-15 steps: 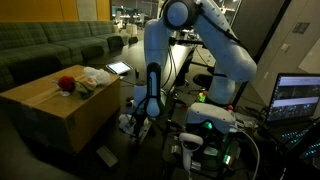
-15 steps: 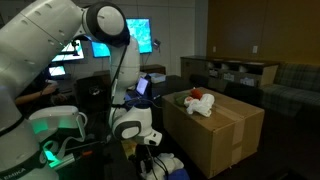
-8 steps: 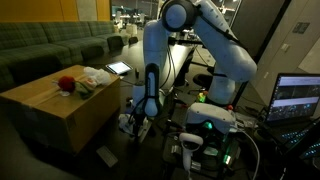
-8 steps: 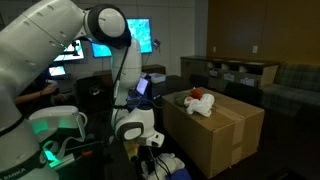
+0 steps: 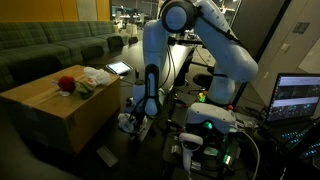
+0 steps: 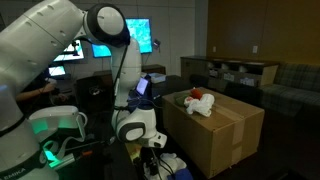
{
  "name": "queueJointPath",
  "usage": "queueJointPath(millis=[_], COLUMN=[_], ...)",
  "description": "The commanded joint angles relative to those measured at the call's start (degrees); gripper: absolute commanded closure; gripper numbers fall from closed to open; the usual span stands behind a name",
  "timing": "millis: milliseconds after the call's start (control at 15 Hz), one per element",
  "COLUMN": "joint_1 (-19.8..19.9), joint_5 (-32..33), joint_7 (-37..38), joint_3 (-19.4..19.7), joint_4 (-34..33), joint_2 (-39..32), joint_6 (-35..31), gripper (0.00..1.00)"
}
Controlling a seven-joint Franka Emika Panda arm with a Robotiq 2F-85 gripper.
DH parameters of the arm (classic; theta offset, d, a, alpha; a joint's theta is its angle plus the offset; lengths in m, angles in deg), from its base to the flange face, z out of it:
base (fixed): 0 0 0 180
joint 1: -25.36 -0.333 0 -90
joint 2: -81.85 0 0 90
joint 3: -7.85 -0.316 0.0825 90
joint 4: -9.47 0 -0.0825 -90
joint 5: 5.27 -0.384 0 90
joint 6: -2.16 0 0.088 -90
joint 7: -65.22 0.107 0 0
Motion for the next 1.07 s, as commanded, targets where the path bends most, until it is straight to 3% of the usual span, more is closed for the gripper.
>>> queueJointPath(millis=[0,200,333,667,1000], joint_1=[-4.2,-7.4,-6.9,1.1,11.2], joint_5=[-1.0,-1.3,-0.3,5.2,4.3], joint_7=[1.0,1.5,0.5,-5.3,-10.9], joint_3=[3.3,6.0,5.9,0.9,-8.9], joint_4=[-0.6,-0.3,0.6,4.6,7.7], joint_2=[-0.5,-0.2,1.9,14.4,28.2], joint_6=[-0.2,0.1,2.3,14.6,22.8], gripper=[0.77,0.98,0.99,0.97,0.97])
